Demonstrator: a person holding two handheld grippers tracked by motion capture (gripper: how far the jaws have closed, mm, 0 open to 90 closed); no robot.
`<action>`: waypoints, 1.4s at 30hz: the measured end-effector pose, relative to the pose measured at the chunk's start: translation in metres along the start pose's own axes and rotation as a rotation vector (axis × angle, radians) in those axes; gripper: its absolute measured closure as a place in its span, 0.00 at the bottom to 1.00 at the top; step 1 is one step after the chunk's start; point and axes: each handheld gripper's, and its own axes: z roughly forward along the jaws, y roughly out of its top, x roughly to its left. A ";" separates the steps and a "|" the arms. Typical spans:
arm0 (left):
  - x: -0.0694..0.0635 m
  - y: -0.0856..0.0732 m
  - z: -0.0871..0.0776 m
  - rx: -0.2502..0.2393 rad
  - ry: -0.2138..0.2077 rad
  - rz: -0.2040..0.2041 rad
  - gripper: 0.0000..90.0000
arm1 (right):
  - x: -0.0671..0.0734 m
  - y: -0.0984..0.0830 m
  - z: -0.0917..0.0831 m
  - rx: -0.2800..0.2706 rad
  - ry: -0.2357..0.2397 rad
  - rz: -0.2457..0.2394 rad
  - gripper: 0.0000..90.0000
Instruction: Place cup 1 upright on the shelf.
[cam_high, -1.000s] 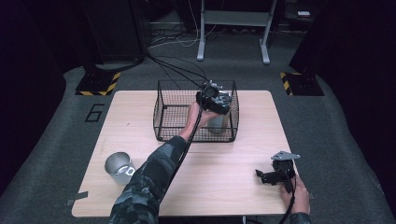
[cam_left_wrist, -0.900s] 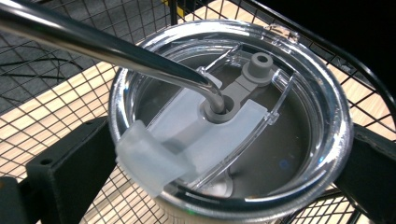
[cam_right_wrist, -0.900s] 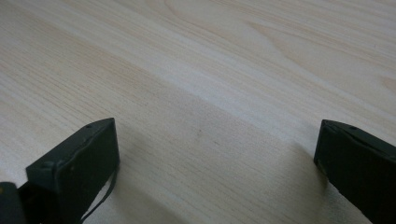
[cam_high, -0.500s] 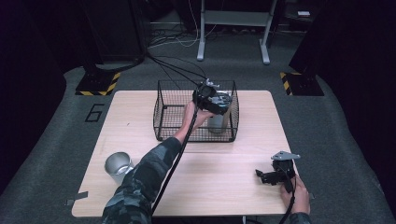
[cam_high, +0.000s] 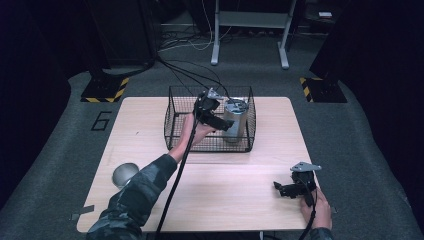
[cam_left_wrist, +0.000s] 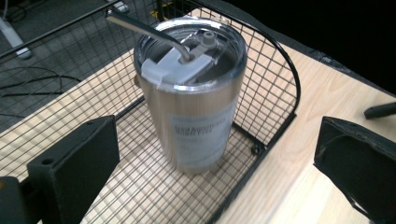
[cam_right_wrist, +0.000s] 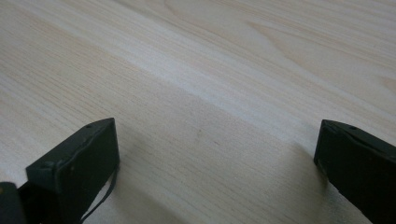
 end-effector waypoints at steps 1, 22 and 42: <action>0.000 -0.002 -0.004 0.003 0.003 0.009 0.00 | 0.000 0.000 0.000 0.000 0.000 0.000 0.00; 0.001 -0.057 -0.085 -0.032 0.086 0.039 0.00 | 0.001 0.000 0.000 0.001 0.000 0.008 0.00; 0.028 -0.129 -0.143 -0.032 0.193 -0.073 0.00 | 0.001 0.000 0.000 0.002 0.000 0.006 0.00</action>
